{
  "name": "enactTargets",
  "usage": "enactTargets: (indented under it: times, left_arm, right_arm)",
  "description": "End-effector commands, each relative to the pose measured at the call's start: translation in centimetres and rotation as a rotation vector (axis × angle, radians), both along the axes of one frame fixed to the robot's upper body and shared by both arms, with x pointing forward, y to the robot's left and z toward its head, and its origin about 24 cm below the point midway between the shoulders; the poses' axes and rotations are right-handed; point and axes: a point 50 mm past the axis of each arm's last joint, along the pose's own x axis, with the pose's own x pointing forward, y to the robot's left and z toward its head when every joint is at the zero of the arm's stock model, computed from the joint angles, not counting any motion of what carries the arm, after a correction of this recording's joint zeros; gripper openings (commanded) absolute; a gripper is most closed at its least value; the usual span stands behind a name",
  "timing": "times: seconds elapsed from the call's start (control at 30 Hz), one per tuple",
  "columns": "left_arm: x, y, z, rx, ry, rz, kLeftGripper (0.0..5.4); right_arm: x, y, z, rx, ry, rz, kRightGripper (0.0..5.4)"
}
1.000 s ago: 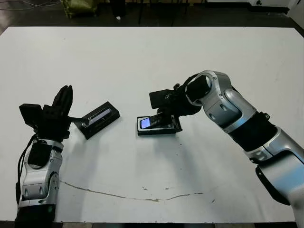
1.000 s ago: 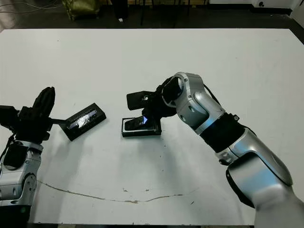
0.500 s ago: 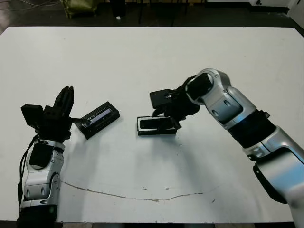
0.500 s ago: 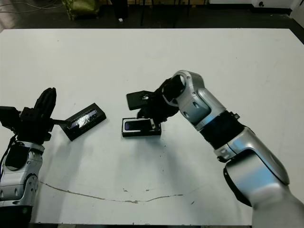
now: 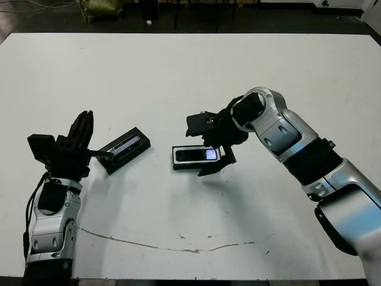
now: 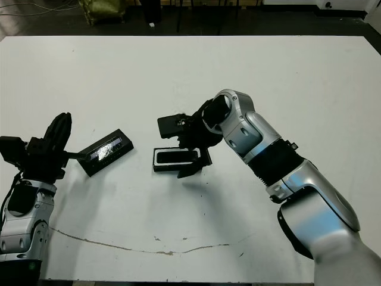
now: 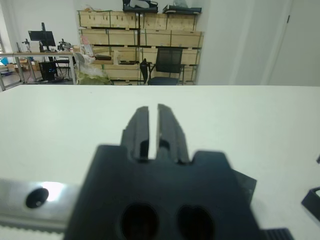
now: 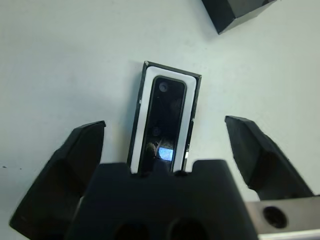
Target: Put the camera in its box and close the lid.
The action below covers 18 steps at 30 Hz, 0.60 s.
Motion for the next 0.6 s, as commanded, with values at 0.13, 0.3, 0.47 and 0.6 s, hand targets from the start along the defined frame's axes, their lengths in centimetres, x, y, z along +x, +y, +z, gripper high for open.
enactTargets:
  times: [0.13,0.3,0.47,0.6]
  left_arm:
    - [-0.3,0.1,-1.0,-0.008,0.046,0.009,0.00]
    - [-0.3,0.2,-0.9,-0.017,0.037,-0.002,0.00]
    - [-0.5,0.1,-0.7,-0.012,0.017,-0.006,0.00]
    - [-1.0,0.2,-0.3,0.000,-0.014,-0.016,0.00]
  right_arm:
    - [0.4,-0.9,1.7,0.082,-0.022,-0.105,4.82]
    - [0.5,-2.2,4.3,0.214,-0.013,-0.165,5.39]
    - [0.2,-4.3,7.0,0.455,-0.062,-0.255,4.56]
    - [-0.8,-7.0,7.2,0.650,-0.129,-0.400,3.62]
